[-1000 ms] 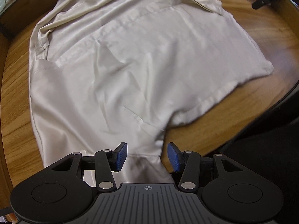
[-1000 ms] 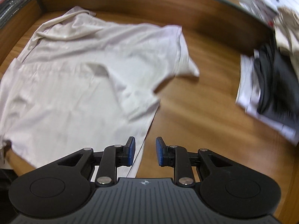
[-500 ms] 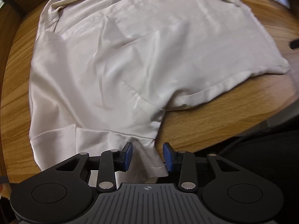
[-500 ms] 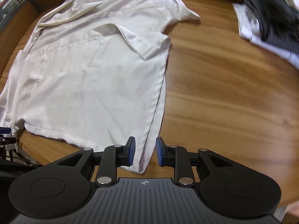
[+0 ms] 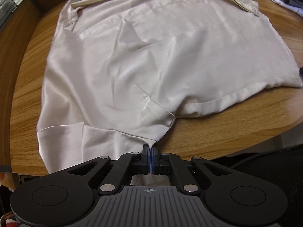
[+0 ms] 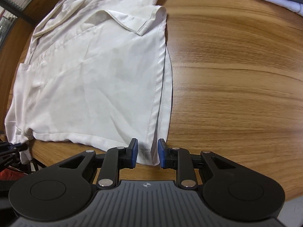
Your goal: Fold clothes
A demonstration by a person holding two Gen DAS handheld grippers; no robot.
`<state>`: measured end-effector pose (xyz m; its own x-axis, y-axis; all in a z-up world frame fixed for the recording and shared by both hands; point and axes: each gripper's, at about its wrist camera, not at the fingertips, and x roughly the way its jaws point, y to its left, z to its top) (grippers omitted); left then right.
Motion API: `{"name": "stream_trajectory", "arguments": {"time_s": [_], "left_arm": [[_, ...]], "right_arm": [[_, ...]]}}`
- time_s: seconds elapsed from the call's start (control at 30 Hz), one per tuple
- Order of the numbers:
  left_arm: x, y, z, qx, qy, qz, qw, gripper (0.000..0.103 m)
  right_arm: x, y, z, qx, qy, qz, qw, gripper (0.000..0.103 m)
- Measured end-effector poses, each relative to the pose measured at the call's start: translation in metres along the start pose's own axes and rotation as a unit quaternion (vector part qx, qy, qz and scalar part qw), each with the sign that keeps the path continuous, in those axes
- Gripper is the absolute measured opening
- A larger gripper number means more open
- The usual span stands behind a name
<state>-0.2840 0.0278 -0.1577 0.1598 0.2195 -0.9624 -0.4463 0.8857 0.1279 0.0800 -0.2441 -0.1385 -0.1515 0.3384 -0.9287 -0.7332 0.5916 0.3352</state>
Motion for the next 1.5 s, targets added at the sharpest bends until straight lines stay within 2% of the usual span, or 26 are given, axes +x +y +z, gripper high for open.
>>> {"name": "stream_trajectory", "arguments": {"time_s": [0.07,0.13,0.2,0.3,0.57,0.7,0.9,1.0,1.3,1.37,1.5], "left_arm": [[-0.004,0.004,-0.002,-0.016,-0.006,0.005,0.9998,0.003],[-0.009,0.009,-0.003,-0.030,-0.015,0.011,0.9994,0.003],[-0.016,0.013,-0.003,-0.034,-0.026,0.015,0.9990,0.003],[-0.027,0.018,-0.002,-0.020,-0.045,0.014,0.9987,0.003],[-0.060,0.015,-0.005,0.084,-0.096,-0.002,0.9918,0.003],[-0.052,0.004,-0.021,0.152,-0.084,-0.011,0.9848,0.003],[-0.035,-0.007,-0.040,0.211,-0.056,-0.032,0.9754,0.003],[-0.028,-0.004,-0.037,0.221,-0.047,-0.038,0.9734,0.003],[-0.017,-0.005,-0.036,0.215,-0.032,-0.043,0.9751,0.003],[-0.016,-0.006,-0.037,0.210,-0.031,-0.043,0.9762,0.003],[-0.017,-0.005,-0.038,0.195,-0.029,-0.045,0.9794,0.003]], "right_arm": [[0.005,0.001,0.002,-0.009,0.001,-0.001,1.000,0.024],[0.008,0.004,0.004,-0.017,0.004,-0.004,1.000,0.008],[0.008,0.007,0.004,-0.027,0.000,-0.009,1.000,0.003],[-0.001,0.013,0.004,-0.039,-0.020,-0.013,0.999,0.003],[-0.068,0.026,-0.011,-0.055,-0.103,-0.042,0.992,0.003],[-0.081,0.031,-0.037,-0.085,-0.112,-0.068,0.988,0.003],[-0.057,0.038,-0.071,-0.107,-0.089,-0.116,0.983,0.003],[-0.061,0.035,-0.077,-0.085,-0.099,-0.113,0.985,0.004],[-0.050,0.002,-0.060,-0.007,-0.064,-0.088,0.994,0.012],[-0.042,-0.006,-0.053,0.026,-0.049,-0.067,0.996,0.012],[-0.023,-0.019,-0.043,0.074,-0.019,-0.037,0.996,0.019]]}}
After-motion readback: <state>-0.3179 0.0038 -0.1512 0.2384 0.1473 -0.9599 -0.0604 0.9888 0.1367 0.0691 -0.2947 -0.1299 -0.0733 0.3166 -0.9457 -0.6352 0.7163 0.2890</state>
